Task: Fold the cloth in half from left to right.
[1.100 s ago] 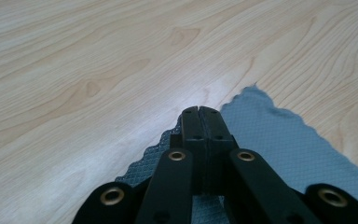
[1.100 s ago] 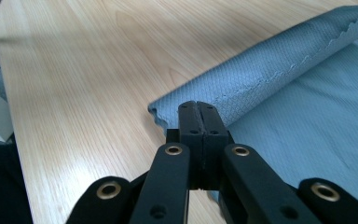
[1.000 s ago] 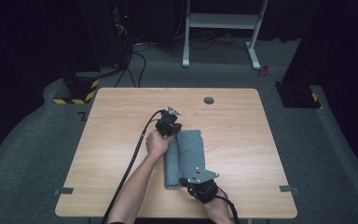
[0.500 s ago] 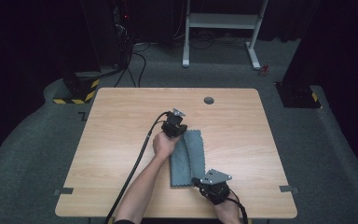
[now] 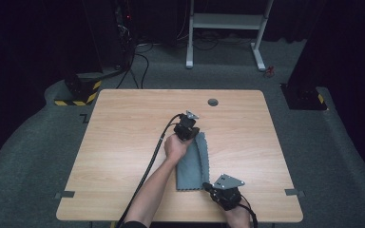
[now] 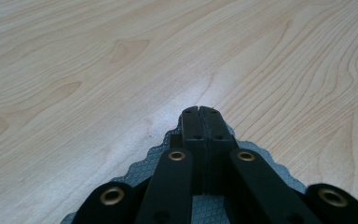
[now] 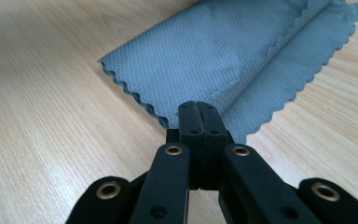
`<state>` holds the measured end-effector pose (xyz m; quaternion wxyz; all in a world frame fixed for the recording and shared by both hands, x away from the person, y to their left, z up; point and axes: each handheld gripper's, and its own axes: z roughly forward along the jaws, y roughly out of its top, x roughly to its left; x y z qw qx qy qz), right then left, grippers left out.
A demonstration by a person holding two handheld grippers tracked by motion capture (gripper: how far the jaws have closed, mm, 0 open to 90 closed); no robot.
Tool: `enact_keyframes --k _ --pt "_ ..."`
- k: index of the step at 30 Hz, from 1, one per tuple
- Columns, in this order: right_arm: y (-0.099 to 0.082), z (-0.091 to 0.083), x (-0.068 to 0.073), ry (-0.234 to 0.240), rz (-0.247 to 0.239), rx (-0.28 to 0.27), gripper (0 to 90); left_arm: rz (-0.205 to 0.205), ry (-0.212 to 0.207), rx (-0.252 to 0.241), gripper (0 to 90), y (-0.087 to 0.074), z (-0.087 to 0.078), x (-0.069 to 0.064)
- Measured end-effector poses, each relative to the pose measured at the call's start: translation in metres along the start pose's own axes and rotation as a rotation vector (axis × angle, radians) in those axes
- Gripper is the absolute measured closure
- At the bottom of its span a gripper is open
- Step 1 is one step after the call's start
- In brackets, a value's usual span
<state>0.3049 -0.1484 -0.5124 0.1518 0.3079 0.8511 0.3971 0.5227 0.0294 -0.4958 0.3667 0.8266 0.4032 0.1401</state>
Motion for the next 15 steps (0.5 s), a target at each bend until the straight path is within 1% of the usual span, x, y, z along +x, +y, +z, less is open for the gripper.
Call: enact_keyframes --k 5,9,11,13,14,15 --pt "-0.0034 0.0014 0.0003 -0.009 0.008 0.011 90.0 0.009 -0.003 0.006 89.9 0.001 0.0043 -0.0028" --pt "-0.0051 -0.0001 -0.0007 -0.016 0.004 0.012 90.0 0.014 -0.003 0.001 89.9 0.0022 0.0063 -0.0056" --pt "-0.0054 -0.0018 -0.0015 -0.017 0.007 0.012 90.0 -0.004 -0.018 -0.01 89.8 0.0031 0.0072 -0.0076" --pt "-0.006 -0.0038 -0.0021 -0.024 0.001 0.015 90.0 0.011 -0.012 -0.004 89.8 0.0044 0.0087 -0.0095" --pt "-0.0064 -0.0042 -0.0025 -0.026 0.004 0.016 90.0 0.026 -0.004 0.002 89.9 0.0046 0.0103 -0.0105" --pt "-0.007 -0.0041 -0.0036 -0.025 0.006 0.019 90.0 0.023 -0.006 0.005 89.8 0.0044 0.0112 -0.0111"
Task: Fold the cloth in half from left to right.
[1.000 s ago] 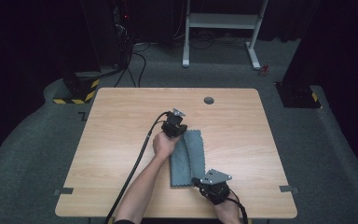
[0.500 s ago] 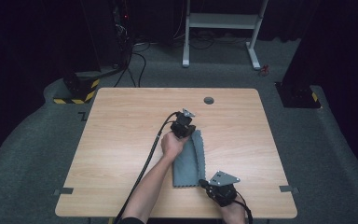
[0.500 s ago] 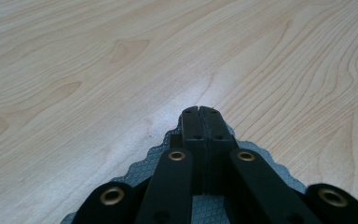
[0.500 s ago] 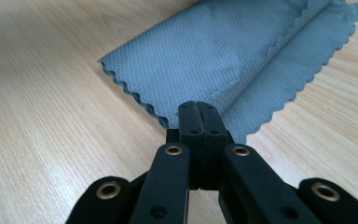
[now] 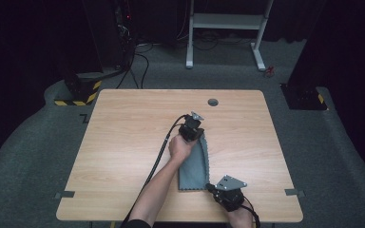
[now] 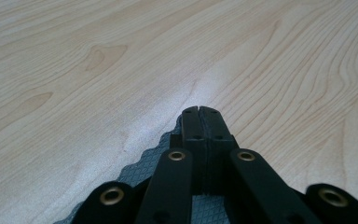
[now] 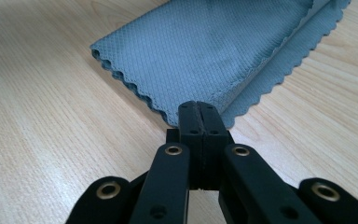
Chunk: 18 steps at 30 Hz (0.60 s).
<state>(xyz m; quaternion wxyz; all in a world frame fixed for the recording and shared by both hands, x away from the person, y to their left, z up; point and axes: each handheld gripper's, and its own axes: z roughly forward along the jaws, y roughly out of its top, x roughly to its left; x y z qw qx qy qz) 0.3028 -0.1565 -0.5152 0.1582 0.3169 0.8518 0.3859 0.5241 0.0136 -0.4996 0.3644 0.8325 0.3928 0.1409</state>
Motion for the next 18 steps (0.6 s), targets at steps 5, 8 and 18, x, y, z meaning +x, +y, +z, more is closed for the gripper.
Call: enact_keyframes --k 5,8,18 --pt "-0.003 0.003 -0.002 0.012 0.011 0.006 89.8 -0.019 -0.014 0.0 88.9 -0.002 0.003 -0.001" --pt "-0.004 0.003 -0.004 0.023 0.022 0.003 87.8 -0.038 -0.028 -0.012 80.8 -0.001 0.0 0.002" --pt "0.001 -0.01 -0.023 -0.008 0.101 -0.076 81.5 -0.074 -0.031 -0.061 52.1 -0.014 -0.047 0.014"
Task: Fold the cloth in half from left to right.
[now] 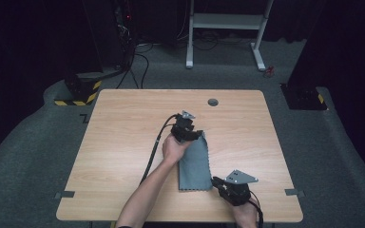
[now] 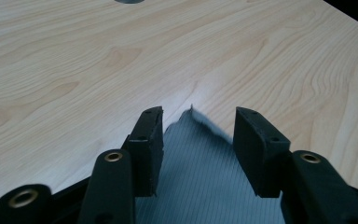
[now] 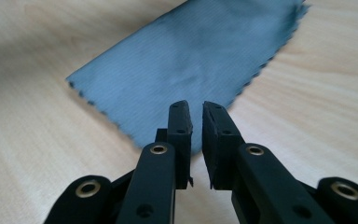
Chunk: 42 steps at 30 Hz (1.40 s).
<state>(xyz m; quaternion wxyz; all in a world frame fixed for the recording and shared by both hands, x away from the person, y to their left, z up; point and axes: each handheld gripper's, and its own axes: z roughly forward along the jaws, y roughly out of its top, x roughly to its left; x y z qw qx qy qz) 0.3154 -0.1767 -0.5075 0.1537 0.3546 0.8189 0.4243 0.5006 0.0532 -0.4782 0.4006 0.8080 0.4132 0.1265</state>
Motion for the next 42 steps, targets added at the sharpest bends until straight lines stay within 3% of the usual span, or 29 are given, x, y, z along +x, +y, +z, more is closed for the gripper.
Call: enact_keyframes --k 4,5,8,11,15,18,22,24,28,29,32,36,39,42 --pt "0.009 -0.002 -0.005 -0.007 -0.003 -0.004 81.9 0.003 -0.008 0.004 50.5 -0.017 -0.019 0.002" --pt "0.011 0.0 -0.006 -0.007 -0.01 -0.003 81.9 0.02 -0.004 0.014 50.2 -0.023 -0.024 0.001" --pt "0.016 0.016 -0.008 0.005 -0.023 0.034 81.7 0.058 0.023 0.025 49.6 -0.038 -0.032 -0.006" --pt "0.025 0.038 -0.005 0.013 -0.06 0.068 81.0 0.096 0.053 0.062 49.6 -0.047 -0.029 -0.006" --pt "0.03 0.049 0.0 0.013 -0.087 0.084 80.0 0.05 0.072 0.088 50.0 -0.053 -0.02 0.003" --pt "0.024 0.049 -0.003 0.004 -0.085 0.108 80.3 0.077 0.151 0.09 50.2 -0.054 -0.016 0.009" --pt "0.018 0.048 -0.007 0.004 -0.071 0.103 81.8 0.03 0.203 0.092 51.2 -0.054 -0.013 0.024" --pt "0.018 0.048 -0.007 -0.006 -0.082 0.105 81.9 0.003 0.197 0.084 50.0 -0.055 -0.013 0.029" --pt "0.018 0.049 -0.007 -0.008 -0.078 0.103 81.9 -0.005 0.223 0.083 51.1 -0.054 -0.018 0.034" --pt "0.018 0.049 -0.006 -0.011 -0.073 0.102 81.9 -0.018 0.211 0.078 51.1 -0.054 -0.02 0.033" --pt "0.019 0.05 -0.005 -0.022 -0.076 0.094 83.3 -0.002 0.171 0.077 49.5 -0.053 -0.029 0.028" --pt "0.02 0.05 -0.004 -0.022 -0.064 0.076 84.9 0.031 0.091 0.052 48.1 -0.056 -0.046 0.009" --pt "0.02 0.047 -0.004 -0.015 -0.067 0.072 86.5 0.067 0.045 0.059 47.5 -0.07 -0.056 -0.008" --pt "0.019 0.048 -0.003 -0.004 -0.074 0.087 87.7 0.056 0.019 0.054 47.2 -0.087 -0.061 -0.02"
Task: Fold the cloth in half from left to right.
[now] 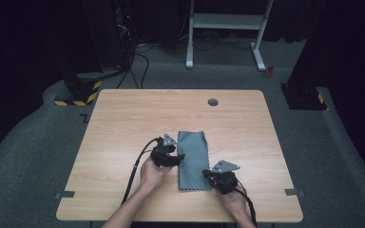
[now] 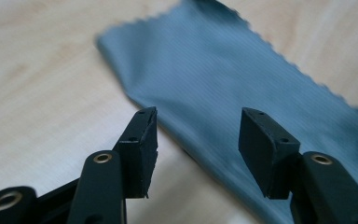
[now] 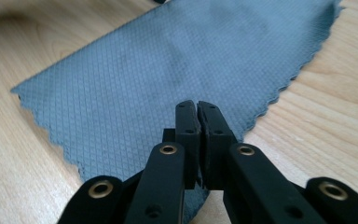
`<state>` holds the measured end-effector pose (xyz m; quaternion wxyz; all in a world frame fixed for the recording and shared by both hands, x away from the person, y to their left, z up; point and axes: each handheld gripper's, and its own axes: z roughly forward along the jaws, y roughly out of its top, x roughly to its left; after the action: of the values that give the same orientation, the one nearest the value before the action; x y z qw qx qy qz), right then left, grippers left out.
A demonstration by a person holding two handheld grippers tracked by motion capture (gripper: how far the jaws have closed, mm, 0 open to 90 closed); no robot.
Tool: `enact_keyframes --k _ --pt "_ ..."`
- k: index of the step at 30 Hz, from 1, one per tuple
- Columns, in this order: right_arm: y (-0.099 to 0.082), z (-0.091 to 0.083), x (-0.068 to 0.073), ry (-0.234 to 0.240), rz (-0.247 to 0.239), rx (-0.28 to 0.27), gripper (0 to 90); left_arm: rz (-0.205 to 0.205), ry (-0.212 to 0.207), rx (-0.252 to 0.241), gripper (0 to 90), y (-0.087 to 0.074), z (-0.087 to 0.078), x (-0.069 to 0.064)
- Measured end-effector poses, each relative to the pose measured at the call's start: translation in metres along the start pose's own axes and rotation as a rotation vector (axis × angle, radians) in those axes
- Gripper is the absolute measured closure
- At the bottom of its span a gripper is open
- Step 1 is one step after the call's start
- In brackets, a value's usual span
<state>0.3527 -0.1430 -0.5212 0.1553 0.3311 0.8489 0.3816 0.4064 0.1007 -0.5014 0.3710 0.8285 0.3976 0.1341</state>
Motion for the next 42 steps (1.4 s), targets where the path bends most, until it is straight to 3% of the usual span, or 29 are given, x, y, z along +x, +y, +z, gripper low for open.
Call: enact_keyframes --k 3,6,10,14,16,21,25,28,34,35,38,42 --pt "0.0 0.001 -0.001 0.009 -0.015 0.0 89.1 0.026 0.015 0.02 47.2 -0.014 -0.002 -0.008" --pt "0.0 0.001 -0.002 0.012 -0.018 0.007 89.0 0.025 0.022 0.026 47.2 -0.022 -0.005 -0.012" --pt "-0.002 0.0 -0.003 0.008 -0.02 0.011 88.0 0.073 0.061 0.036 47.2 -0.029 -0.008 -0.015" --pt "-0.002 -0.003 -0.004 -0.002 -0.029 0.023 85.2 0.082 0.07 0.025 48.0 -0.032 -0.012 -0.017" --pt "-0.002 -0.006 -0.004 0.014 0.002 0.01 84.0 0.078 0.053 0.013 48.4 -0.032 -0.015 -0.021" --pt "0.003 -0.007 0.005 0.02 -0.041 0.003 83.3 0.093 -0.006 -0.031 47.6 -0.036 -0.025 -0.037" --pt "-0.002 -0.006 0.009 0.027 -0.048 0.013 81.9 0.062 -0.052 -0.03 47.8 -0.048 -0.027 -0.044" --pt "-0.008 -0.008 0.009 0.019 -0.046 0.017 79.7 0.068 -0.031 -0.016 47.9 -0.056 -0.027 -0.046" --pt "-0.01 -0.013 0.007 -0.005 -0.047 0.026 73.5 0.086 0.012 -0.036 48.2 -0.067 -0.034 -0.048" --pt "-0.011 -0.014 0.008 -0.005 -0.038 0.024 72.8 0.07 0.005 -0.036 48.2 -0.069 -0.035 -0.05" --pt "-0.013 -0.019 0.008 0.01 -0.018 -0.001 71.2 0.074 0.015 -0.036 48.4 -0.071 -0.037 -0.052" --pt "-0.013 -0.022 0.013 0.024 -0.031 -0.001 67.9 0.076 0.024 -0.044 48.5 -0.072 -0.037 -0.054"
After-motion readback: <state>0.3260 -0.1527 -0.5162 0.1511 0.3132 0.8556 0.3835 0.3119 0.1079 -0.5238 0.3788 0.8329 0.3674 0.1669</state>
